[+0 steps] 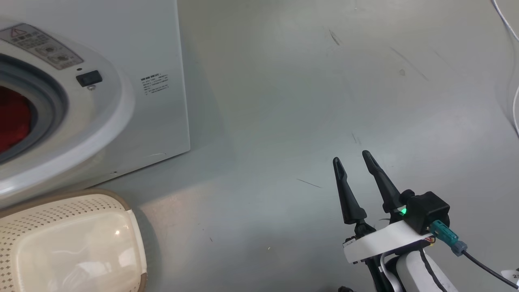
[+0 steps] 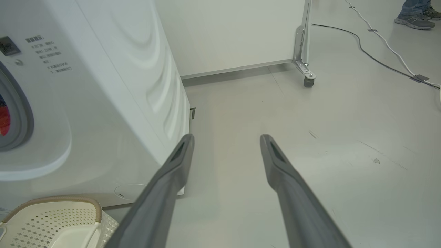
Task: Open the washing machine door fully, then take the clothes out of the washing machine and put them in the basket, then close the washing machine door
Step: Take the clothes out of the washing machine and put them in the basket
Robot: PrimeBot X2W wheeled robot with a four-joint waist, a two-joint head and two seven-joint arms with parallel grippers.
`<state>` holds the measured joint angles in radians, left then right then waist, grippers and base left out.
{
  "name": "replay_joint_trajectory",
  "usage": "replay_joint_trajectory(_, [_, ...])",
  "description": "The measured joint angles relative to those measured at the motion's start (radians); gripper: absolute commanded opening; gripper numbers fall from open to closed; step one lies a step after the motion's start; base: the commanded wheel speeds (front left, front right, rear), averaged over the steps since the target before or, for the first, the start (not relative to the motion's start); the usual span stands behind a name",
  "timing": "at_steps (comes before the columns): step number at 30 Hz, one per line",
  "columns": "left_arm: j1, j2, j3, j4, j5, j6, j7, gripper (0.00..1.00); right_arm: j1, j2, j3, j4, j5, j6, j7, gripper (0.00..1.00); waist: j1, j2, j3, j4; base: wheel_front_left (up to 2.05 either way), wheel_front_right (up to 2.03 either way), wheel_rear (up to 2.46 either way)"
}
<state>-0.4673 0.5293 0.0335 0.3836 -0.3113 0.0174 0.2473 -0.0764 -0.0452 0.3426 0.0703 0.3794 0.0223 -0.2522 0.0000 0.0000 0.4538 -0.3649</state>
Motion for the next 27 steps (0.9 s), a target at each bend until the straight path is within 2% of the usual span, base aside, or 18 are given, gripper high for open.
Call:
replay_joint_trajectory(11, [-0.08,0.063,0.008,0.1,0.031,0.014,0.052,1.0,-0.019,0.001,0.043,-0.006,0.035,-0.025,0.0,1.0,0.0,0.0,0.058,-0.049,0.0,0.0,0.0])
replay_joint_trajectory(27, [-0.179,0.088,0.016,0.216,0.04,0.031,0.138,1.0,-0.037,0.002,0.071,-0.011,0.05,-0.056,0.0,1.0,0.0,0.0,0.086,-0.063,0.0,0.0,0.0])
